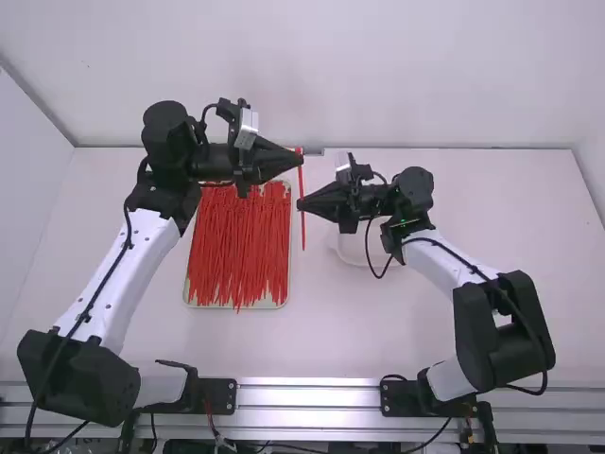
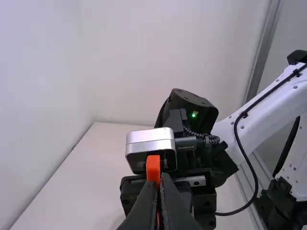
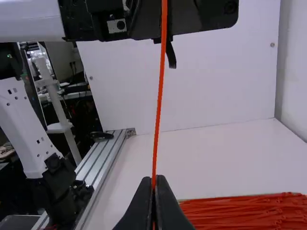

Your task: Fasten the cable tie

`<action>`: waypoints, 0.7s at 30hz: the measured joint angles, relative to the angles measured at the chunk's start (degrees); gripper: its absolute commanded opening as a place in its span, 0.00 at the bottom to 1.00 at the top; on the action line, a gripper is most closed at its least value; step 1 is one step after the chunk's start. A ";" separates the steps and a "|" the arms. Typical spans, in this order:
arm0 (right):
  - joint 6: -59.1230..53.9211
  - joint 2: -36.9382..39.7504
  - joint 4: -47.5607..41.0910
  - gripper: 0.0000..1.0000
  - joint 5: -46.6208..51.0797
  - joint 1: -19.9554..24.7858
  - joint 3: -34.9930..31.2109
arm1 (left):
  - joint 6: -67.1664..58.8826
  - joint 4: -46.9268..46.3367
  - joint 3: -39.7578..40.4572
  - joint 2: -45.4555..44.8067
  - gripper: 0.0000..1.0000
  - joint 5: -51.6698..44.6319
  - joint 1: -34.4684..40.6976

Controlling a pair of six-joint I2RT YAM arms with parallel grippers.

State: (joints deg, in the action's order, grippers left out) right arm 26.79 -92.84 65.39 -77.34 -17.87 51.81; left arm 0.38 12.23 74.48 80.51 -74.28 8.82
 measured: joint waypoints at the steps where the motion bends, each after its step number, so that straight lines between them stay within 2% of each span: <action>1: -0.17 0.00 0.00 0.00 -0.02 0.00 -0.02 | 0.00 0.00 0.00 0.00 0.01 0.02 -0.02; 4: -0.11 0.00 0.00 0.00 0.00 0.00 0.00 | 0.00 0.00 0.00 0.00 0.01 0.02 -0.02; 6: -0.07 0.00 -0.04 0.12 0.09 -0.02 0.00 | 0.02 0.00 0.00 0.00 0.02 0.04 -0.02; 7: 0.00 -0.02 0.00 0.27 0.20 0.00 0.00 | 0.02 0.00 0.00 0.00 0.01 0.02 -0.02; 8: 0.02 0.00 0.00 0.33 0.20 0.00 0.00 | 0.04 -0.02 0.00 0.00 0.01 0.02 -0.02; 9: 0.07 -0.02 0.00 0.98 0.15 0.00 0.00 | 0.37 0.02 0.00 0.00 0.01 0.44 -0.02; 21: -0.33 -0.02 0.02 0.98 0.68 0.00 0.00 | 8.44 2.67 0.00 0.00 0.01 4.52 -2.10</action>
State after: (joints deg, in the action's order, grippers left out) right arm 26.46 -92.86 65.41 -76.66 -17.87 51.81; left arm 8.82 14.90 74.48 80.51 -69.76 6.72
